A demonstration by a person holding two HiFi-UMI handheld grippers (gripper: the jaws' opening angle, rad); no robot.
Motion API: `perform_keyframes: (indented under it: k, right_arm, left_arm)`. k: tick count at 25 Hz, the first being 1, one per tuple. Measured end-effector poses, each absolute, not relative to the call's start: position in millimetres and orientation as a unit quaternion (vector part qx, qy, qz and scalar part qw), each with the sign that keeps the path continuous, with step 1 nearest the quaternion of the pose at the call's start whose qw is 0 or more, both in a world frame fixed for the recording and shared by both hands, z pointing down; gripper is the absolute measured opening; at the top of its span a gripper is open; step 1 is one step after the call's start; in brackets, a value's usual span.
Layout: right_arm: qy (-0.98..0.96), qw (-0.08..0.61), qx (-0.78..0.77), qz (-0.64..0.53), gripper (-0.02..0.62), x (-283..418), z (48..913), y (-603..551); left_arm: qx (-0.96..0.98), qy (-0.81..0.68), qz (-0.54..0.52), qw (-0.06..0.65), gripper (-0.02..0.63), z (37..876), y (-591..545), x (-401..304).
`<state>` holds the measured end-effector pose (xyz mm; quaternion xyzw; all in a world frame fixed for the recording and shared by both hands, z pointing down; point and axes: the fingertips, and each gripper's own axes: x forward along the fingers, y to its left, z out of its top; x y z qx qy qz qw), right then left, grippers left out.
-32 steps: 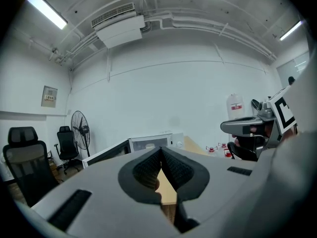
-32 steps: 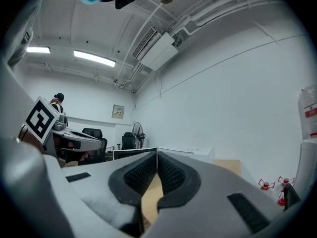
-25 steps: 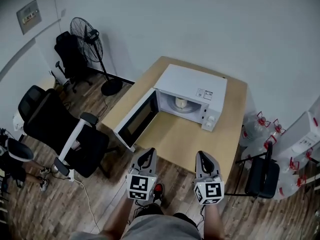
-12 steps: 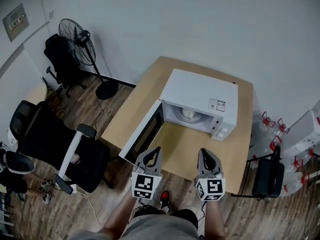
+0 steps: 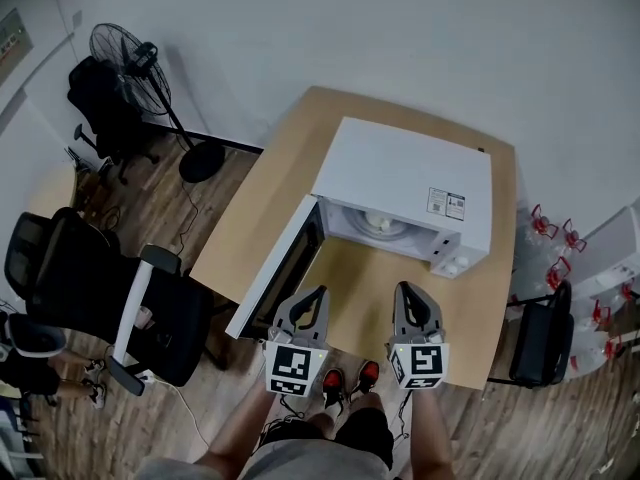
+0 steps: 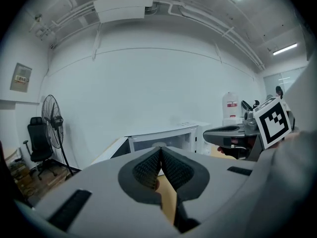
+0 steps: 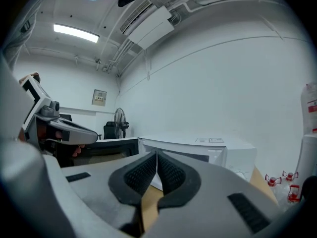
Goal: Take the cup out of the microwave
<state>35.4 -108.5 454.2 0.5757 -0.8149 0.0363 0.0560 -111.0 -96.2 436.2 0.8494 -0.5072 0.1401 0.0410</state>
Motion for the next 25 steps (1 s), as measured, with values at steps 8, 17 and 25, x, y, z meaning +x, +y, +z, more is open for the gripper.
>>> perform_keyframes:
  k: [8, 17, 25]
  right_arm:
    - [-0.820, 0.065, 0.567, 0.053, 0.020, 40, 496, -158]
    - [-0.831, 0.083, 0.547, 0.061, 0.020, 43, 538, -213]
    - [-0.837, 0.097, 0.533, 0.072, 0.020, 41, 566, -255]
  left_arm:
    - [0.845, -0.510, 0.149, 0.059, 0.021, 478, -142, -97]
    - [0.826, -0.538, 0.149, 0.077, 0.021, 514, -183, -103]
    - [0.817, -0.548, 0.156, 0.090, 0.021, 539, -207, -98]
